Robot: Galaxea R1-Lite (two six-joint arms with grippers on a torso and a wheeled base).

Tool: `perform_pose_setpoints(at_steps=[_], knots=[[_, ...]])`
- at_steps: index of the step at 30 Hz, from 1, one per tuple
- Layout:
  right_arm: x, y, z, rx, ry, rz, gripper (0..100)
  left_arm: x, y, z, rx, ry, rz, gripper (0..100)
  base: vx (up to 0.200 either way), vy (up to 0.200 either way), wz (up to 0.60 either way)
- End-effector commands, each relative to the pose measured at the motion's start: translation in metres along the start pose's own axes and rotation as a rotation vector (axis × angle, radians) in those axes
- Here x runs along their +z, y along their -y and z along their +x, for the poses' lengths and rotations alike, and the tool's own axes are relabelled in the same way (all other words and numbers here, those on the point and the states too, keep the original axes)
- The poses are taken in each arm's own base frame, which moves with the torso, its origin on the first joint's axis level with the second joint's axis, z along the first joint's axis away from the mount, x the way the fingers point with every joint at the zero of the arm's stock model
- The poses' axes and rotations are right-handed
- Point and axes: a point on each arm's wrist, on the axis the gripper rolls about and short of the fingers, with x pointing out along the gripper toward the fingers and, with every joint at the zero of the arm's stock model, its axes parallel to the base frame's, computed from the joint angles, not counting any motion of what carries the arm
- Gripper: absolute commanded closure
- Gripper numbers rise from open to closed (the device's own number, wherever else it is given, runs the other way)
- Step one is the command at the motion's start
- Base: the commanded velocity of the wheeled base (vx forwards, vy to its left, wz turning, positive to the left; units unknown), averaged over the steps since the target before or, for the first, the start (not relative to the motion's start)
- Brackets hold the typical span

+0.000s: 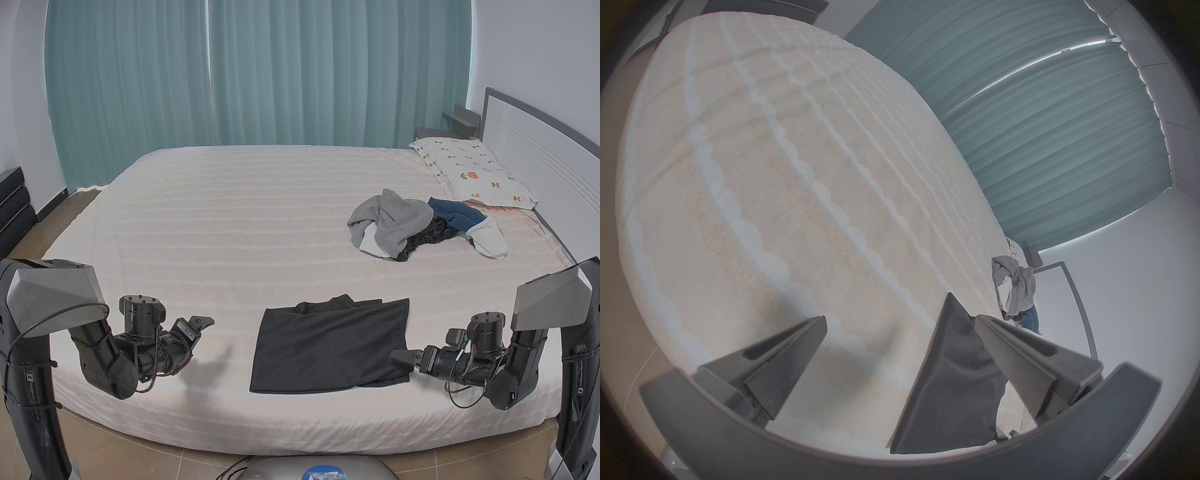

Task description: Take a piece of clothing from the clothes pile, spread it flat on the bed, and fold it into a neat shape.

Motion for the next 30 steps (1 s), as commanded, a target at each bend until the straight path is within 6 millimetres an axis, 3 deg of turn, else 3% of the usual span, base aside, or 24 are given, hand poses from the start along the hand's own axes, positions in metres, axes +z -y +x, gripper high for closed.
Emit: perform_pose_setpoints(at_steps=[1, 12, 28, 29, 30], knots=[[-0.005, 0.004, 0.002, -0.012, -0.020, -0.009, 100, 0.000, 0.000, 0.000, 0.000, -0.001, 0.000, 0, 0.000, 0.000, 0.00], [-0.005, 0.005, -0.016, -0.050, -0.045, -0.115, 100, 0.000, 0.000, 0.000, 0.000, -0.001, 0.000, 0, 0.000, 0.000, 0.00], [-0.009, 0.007, -0.020, -0.063, -0.065, -0.154, 100, 0.000, 0.000, 0.000, -0.003, 0.000, -0.002, 0, 0.000, 0.000, 0.00], [-0.009, 0.007, -0.020, -0.062, -0.062, -0.155, 0, 0.001, 0.000, 0.000, -0.002, 0.001, -0.002, 0, 0.000, 0.000, 0.00], [-0.009, 0.007, -0.020, -0.062, -0.062, -0.155, 0, 0.001, 0.000, 0.000, -0.002, 0.001, -0.002, 0, 0.000, 0.000, 0.00]])
